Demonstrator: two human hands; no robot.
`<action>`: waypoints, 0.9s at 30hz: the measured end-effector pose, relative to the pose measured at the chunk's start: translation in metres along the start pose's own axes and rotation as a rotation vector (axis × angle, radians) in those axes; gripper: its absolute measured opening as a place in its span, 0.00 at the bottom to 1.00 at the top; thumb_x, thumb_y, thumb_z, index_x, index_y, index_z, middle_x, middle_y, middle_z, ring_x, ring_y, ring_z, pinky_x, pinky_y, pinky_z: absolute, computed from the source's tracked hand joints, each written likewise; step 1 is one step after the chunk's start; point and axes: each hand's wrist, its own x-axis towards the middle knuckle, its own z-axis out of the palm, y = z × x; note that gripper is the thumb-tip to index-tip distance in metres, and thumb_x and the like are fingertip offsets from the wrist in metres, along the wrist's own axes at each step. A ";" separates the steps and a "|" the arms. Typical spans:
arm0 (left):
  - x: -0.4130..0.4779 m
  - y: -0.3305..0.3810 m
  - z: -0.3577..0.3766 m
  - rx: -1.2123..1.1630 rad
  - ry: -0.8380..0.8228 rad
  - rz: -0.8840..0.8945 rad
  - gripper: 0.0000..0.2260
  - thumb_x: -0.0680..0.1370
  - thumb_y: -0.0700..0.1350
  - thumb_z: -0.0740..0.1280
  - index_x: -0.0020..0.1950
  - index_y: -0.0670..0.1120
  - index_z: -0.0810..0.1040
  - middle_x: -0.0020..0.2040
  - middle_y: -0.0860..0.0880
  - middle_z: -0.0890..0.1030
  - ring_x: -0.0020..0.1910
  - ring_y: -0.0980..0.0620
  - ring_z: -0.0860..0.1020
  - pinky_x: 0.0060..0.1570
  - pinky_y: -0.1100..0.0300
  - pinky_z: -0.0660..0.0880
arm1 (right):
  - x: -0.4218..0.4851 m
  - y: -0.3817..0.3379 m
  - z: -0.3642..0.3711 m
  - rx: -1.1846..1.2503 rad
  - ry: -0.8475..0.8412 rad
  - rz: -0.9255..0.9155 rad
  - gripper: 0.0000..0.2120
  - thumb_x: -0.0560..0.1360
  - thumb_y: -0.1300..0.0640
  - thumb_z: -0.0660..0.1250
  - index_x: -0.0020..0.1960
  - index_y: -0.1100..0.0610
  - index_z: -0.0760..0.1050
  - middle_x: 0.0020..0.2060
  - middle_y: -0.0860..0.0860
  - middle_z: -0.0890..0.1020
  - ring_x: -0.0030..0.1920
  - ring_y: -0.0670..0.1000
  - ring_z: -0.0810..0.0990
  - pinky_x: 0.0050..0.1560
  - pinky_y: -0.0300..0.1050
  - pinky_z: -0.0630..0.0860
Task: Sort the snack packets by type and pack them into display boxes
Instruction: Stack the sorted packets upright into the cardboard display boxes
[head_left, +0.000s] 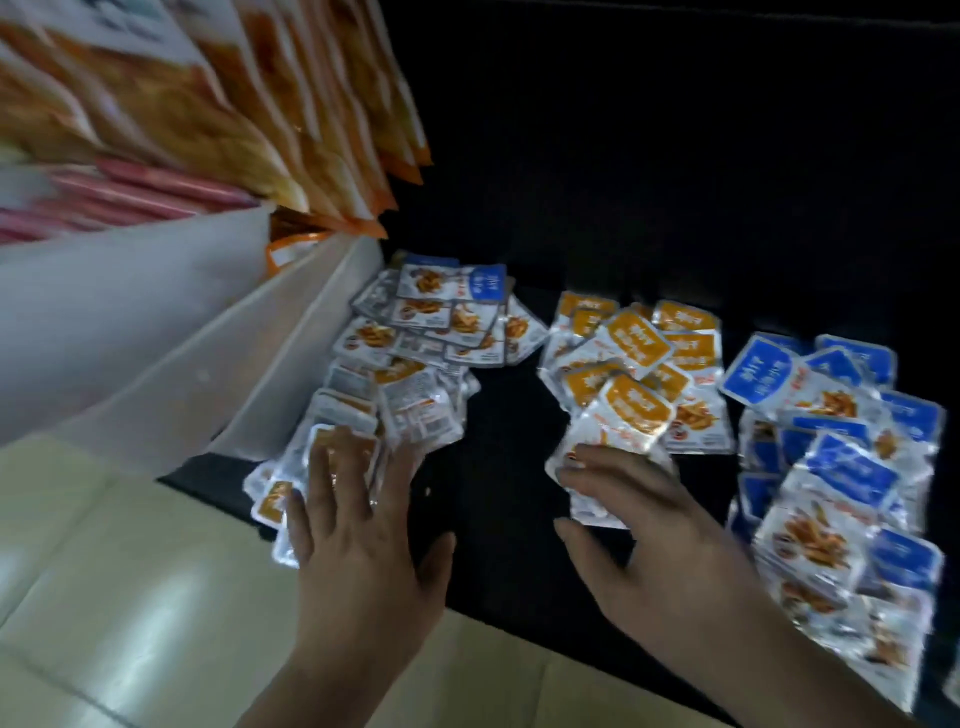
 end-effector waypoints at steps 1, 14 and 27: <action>0.000 -0.010 0.001 0.020 -0.033 -0.047 0.40 0.71 0.67 0.68 0.79 0.51 0.68 0.81 0.36 0.60 0.79 0.30 0.59 0.73 0.28 0.61 | 0.004 -0.007 0.007 -0.022 -0.026 -0.017 0.18 0.77 0.40 0.65 0.64 0.43 0.80 0.68 0.38 0.76 0.68 0.44 0.78 0.57 0.48 0.83; -0.003 -0.022 -0.008 -0.130 -0.038 0.084 0.30 0.71 0.59 0.76 0.72 0.51 0.78 0.74 0.45 0.75 0.69 0.41 0.74 0.66 0.47 0.74 | 0.034 -0.045 0.041 -0.094 -0.483 0.087 0.33 0.81 0.37 0.63 0.82 0.40 0.57 0.77 0.35 0.64 0.78 0.38 0.62 0.71 0.30 0.59; 0.002 0.011 -0.041 -0.729 0.131 0.069 0.15 0.75 0.50 0.76 0.62 0.54 0.83 0.67 0.55 0.79 0.67 0.54 0.77 0.58 0.52 0.80 | 0.052 -0.068 0.038 0.828 -0.165 0.703 0.17 0.77 0.63 0.74 0.62 0.48 0.78 0.46 0.51 0.89 0.48 0.53 0.88 0.51 0.55 0.85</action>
